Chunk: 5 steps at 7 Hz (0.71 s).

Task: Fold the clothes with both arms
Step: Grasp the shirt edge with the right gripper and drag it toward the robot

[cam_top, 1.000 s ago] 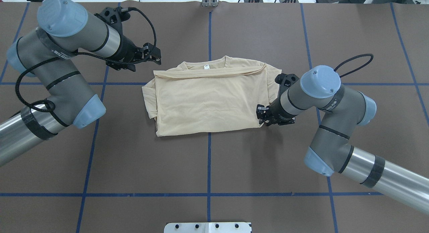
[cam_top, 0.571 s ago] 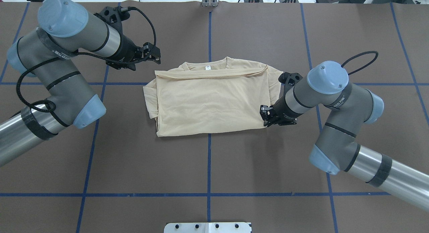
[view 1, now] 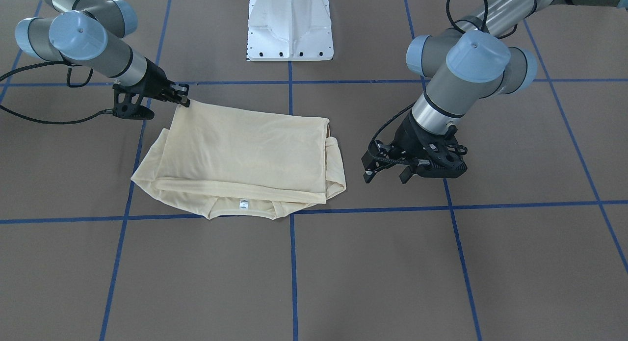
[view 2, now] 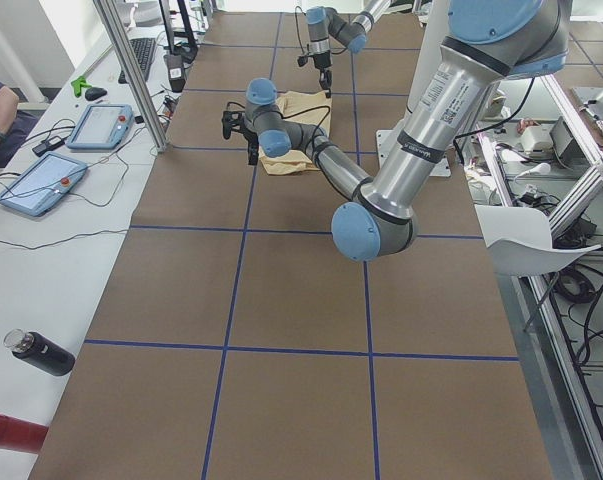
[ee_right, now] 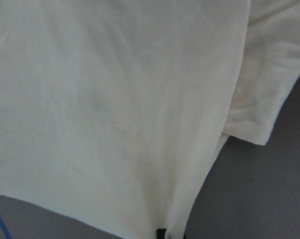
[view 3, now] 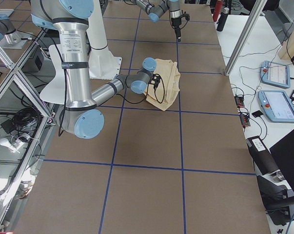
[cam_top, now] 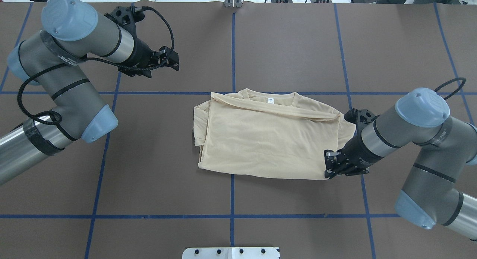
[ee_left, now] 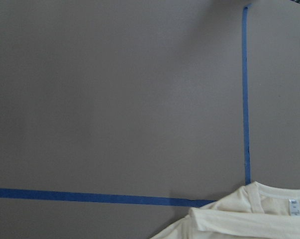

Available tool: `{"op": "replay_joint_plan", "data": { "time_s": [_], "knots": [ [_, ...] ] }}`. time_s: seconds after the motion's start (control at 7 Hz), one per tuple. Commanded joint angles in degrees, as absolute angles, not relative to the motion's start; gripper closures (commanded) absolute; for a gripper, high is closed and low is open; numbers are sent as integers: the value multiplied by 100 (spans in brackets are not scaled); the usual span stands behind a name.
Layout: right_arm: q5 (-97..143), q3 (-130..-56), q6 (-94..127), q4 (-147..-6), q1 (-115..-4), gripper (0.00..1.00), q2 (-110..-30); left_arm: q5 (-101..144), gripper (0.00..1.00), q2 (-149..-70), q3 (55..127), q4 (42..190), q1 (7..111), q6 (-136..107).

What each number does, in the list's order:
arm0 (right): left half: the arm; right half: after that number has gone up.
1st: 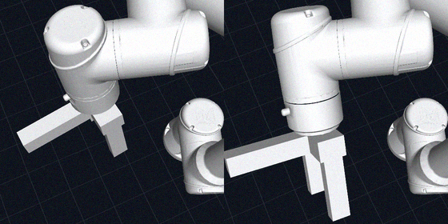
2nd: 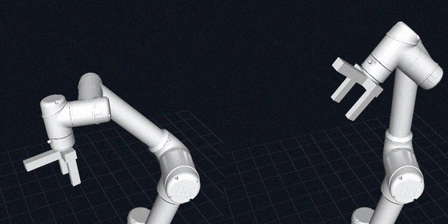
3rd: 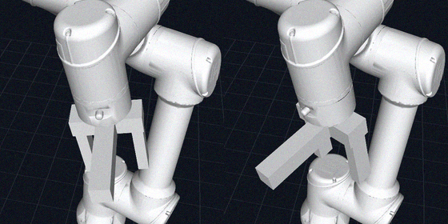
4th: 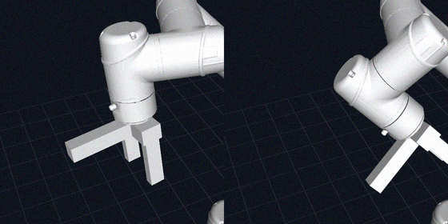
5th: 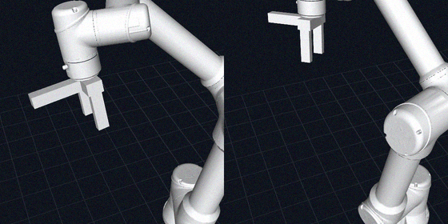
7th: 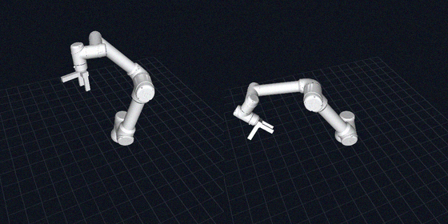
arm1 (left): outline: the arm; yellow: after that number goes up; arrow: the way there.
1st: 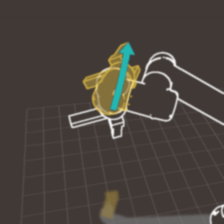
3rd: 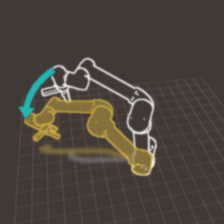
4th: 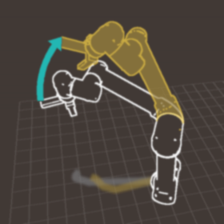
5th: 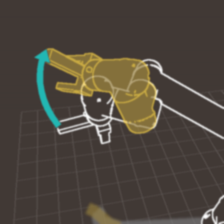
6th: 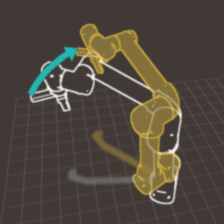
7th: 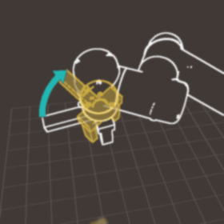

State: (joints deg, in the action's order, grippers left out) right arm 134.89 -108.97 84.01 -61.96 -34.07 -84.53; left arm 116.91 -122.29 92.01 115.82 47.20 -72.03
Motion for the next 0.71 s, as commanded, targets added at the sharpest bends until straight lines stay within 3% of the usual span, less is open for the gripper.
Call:
{"op": "replay_joint_plan", "data": {
  "time_s": [0.0,0.29,0.43,0.57],
  "knots": [
    [13808,-11065,9295,-6144,-2449,100,-8377,11689,6,-12217,9211,11584,4720,-7198],
    [13772,-11083,9430,-6144,-2057,100,-8367,11689,6,-12217,9229,11584,4720,-7198],
    [13738,-11083,9422,-6144,-2118,2,-8358,11698,5,-12208,9229,11593,4720,-7190],
    [13737,-11083,9413,-6144,-2327,0,-8358,11707,2,-12199,9298,11593,4685,-7198]
  ]
}}
